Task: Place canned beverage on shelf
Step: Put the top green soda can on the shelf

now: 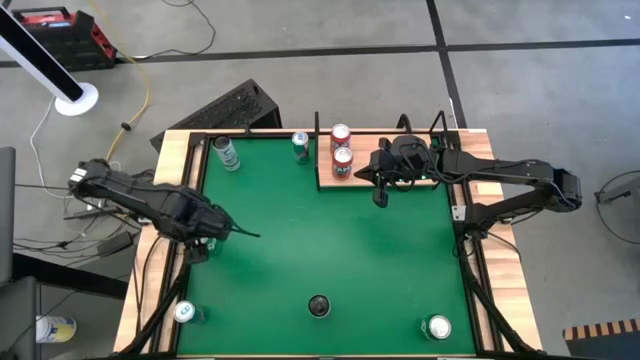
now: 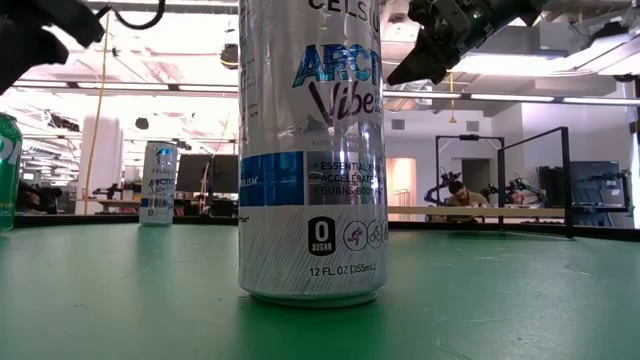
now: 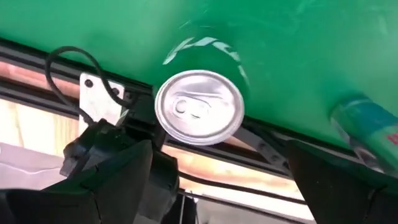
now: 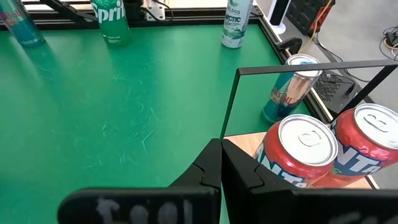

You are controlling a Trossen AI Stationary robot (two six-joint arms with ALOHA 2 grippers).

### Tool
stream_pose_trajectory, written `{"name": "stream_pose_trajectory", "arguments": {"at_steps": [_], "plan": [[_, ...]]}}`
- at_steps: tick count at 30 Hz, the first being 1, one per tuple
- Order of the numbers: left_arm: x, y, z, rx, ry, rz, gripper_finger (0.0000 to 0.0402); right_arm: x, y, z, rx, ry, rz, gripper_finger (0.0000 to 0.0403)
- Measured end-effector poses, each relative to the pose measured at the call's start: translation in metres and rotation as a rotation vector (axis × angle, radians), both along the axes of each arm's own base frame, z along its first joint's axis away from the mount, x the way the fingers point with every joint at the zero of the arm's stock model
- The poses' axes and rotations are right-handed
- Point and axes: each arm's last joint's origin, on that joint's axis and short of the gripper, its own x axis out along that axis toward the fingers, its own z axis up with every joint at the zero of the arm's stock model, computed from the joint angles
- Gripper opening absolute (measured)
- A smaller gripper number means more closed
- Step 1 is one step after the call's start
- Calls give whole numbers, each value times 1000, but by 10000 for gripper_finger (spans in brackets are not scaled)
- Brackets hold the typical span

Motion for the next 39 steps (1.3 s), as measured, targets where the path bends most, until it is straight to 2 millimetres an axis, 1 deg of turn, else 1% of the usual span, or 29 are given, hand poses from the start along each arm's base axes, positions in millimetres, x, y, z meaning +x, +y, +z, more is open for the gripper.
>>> {"name": "stream_pose_trajectory", "arguments": {"at_steps": [5,10,19,25,30,36,39], "plan": [[-4,3,-5,46,-33,-26,355,0,0,0,0,0,0,27],[-6,4,-14,63,-5,-60,355,0,0,0,0,-1,1,27],[0,2,-35,49,-37,-98,355,0,-2,0,0,-1,-6,27],[-2,2,-41,52,-15,-99,355,0,-2,0,0,-1,-7,27],[0,2,-51,41,-37,-98,355,0,-2,0,1,-1,-7,27],[1,3,-53,48,-44,-94,354,-1,-1,0,5,4,-7,27],[1,5,-53,42,-41,-78,336,-1,-1,-1,16,7,-10,27]]}}
